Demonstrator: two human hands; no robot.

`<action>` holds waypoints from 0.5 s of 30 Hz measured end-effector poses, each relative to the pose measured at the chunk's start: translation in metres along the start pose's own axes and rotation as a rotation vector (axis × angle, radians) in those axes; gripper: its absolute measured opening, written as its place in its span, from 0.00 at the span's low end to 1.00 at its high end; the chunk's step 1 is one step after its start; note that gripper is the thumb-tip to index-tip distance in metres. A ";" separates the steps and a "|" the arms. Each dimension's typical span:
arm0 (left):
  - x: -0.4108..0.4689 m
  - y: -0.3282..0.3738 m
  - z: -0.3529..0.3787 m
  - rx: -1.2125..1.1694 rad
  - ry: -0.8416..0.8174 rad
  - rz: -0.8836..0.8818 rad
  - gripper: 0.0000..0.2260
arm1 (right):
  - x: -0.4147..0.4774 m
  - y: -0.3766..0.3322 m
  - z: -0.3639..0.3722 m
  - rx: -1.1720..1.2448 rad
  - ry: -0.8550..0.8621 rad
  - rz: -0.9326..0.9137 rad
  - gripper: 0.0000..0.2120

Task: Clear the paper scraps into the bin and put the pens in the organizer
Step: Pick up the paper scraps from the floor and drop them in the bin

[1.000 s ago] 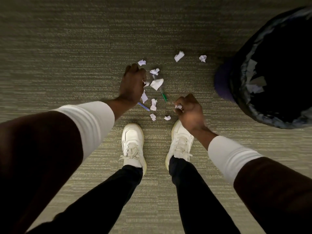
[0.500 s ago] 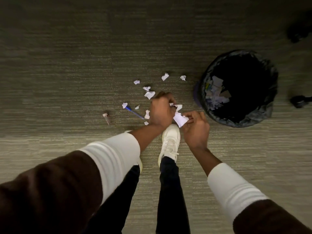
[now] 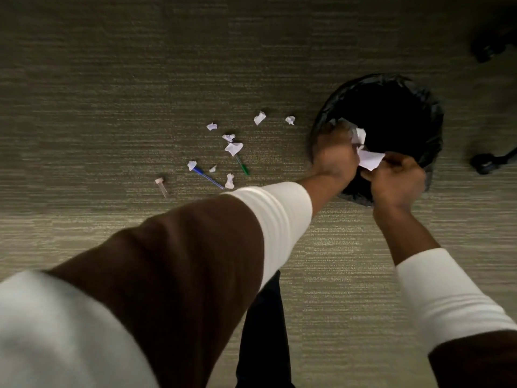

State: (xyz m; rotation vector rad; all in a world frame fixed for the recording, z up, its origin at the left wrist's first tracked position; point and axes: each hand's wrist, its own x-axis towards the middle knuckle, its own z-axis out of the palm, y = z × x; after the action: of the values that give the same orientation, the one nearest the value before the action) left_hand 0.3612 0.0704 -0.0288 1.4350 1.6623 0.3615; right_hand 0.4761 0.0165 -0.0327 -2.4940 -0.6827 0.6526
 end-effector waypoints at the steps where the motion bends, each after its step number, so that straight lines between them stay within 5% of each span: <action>1: 0.003 0.003 0.005 0.010 -0.035 0.016 0.14 | 0.008 0.000 -0.003 0.000 0.000 0.015 0.14; 8: 0.003 0.000 0.014 0.015 -0.264 0.026 0.29 | 0.015 0.007 -0.007 0.176 0.007 0.017 0.19; 13: 0.001 -0.028 -0.010 0.020 -0.228 0.007 0.11 | -0.010 0.004 0.011 0.101 -0.012 -0.089 0.14; 15: 0.000 -0.050 -0.028 0.048 -0.215 -0.038 0.11 | -0.026 -0.003 0.023 0.072 -0.065 -0.183 0.14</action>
State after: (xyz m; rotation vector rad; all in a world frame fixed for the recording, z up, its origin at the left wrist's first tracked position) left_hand 0.3076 0.0646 -0.0482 1.4222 1.5307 0.1408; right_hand 0.4430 0.0110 -0.0408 -2.3197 -0.8830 0.6793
